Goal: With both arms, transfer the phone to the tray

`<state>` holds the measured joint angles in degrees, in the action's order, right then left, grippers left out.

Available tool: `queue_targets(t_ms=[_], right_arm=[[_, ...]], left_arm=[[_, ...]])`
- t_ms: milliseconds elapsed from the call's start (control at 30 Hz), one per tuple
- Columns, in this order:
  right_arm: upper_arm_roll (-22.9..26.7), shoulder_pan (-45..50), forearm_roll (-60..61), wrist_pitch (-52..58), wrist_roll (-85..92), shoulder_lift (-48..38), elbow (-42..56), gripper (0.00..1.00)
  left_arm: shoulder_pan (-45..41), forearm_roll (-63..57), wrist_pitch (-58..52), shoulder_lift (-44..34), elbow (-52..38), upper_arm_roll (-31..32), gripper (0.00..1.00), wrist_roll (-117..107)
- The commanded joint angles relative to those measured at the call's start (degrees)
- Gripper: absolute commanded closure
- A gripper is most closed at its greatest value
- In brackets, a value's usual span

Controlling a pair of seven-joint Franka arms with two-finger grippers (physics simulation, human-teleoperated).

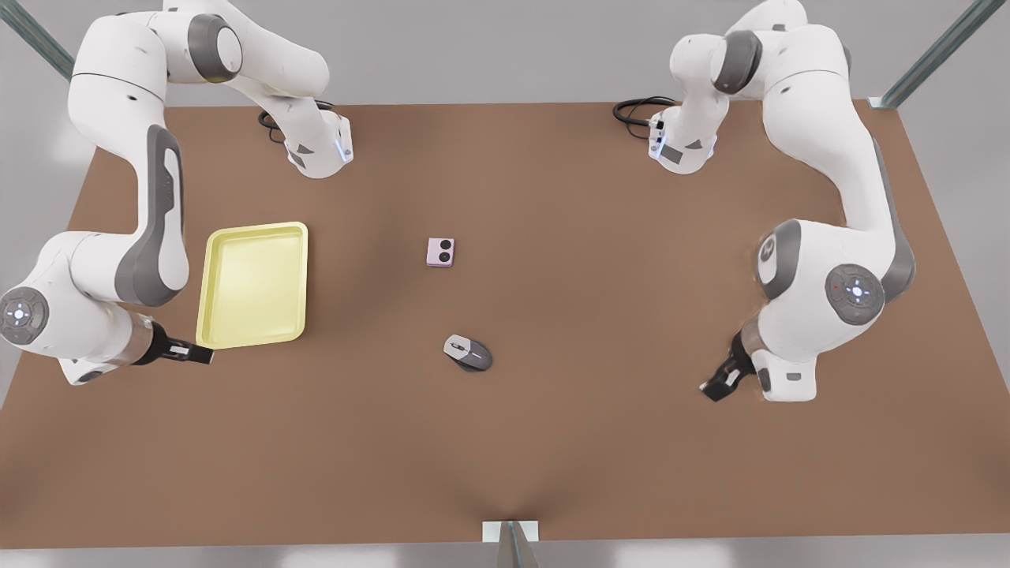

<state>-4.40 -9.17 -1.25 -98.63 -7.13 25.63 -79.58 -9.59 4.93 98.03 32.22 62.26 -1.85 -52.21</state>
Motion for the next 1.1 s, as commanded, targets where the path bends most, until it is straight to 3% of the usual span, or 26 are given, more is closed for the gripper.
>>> queue_targets(t_ms=[0, 67, 100, 133, 167, 333, 433, 533, 700, 900, 967, 1067], right_arm=[[0.0, 0.2, -0.5, 0.0, 0.2, -0.1, 0.0, 0.0], [-0.5, 0.7, -0.5, -0.1, -1.2, -0.3, 1.0, 0.0], [-0.6, 5.3, -1.3, 0.3, -5.0, -0.2, 5.0, 0.0], [-0.9, 7.8, -0.8, 1.3, -5.5, -0.5, 5.5, 0.0], [-1.2, 10.9, 3.3, 5.6, -7.9, -0.8, 7.2, 0.0], [-1.1, 31.7, -2.7, -0.9, -16.9, -0.2, 2.2, 0.0], [-2.4, 36.6, -2.2, -6.5, -27.4, -2.1, -6.7, 0.0], [-4.6, 36.9, 1.6, -12.5, -42.5, -7.4, -18.7, 0.0], [-6.0, 38.6, 1.8, -14.1, -61.3, -8.3, -24.0, 0.0], [-5.9, 37.9, 1.6, -32.1, -60.6, -10.8, -39.4, 0.0], [-5.9, 38.5, 1.3, -32.9, -59.3, -11.7, -41.3, 0.0], [-5.9, 38.7, 1.3, -43.2, -55.8, -9.6, -44.9, 0.0]], left_arm=[[1.8, 0.3, -7.9, -1.5, 0.0, -0.6, 0.0, 53.2], [4.8, 0.5, -8.3, -7.7, 5.3, -0.7, 0.0, 64.2], [5.8, 1.1, -6.6, -12.5, 12.0, -1.0, 0.0, 64.3], [5.8, 1.0, 5.6, -20.5, 26.3, -1.2, 0.0, 64.1], [5.8, 0.4, 9.8, -24.9, 34.0, -1.1, 0.0, 64.2], [5.8, 0.1, 7.8, -24.2, 33.8, -1.0, 0.0, 62.1], [5.8, 0.0, 6.5, -24.7, 33.7, -1.0, 0.0, 60.6], [5.7, 0.0, 4.4, -24.8, 33.7, -0.7, 0.0, 60.2], [5.4, -3.7, 4.4, -24.7, 33.6, -0.6, 0.0, 57.8], [5.4, -4.1, 4.5, -24.2, 33.7, -0.5, 0.0, 57.7], [5.4, -4.1, 4.4, -24.3, 33.7, -0.6, 0.0, 57.7], [5.4, -4.1, 3.8, -24.2, 33.8, -0.5, 0.0, 57.5]])
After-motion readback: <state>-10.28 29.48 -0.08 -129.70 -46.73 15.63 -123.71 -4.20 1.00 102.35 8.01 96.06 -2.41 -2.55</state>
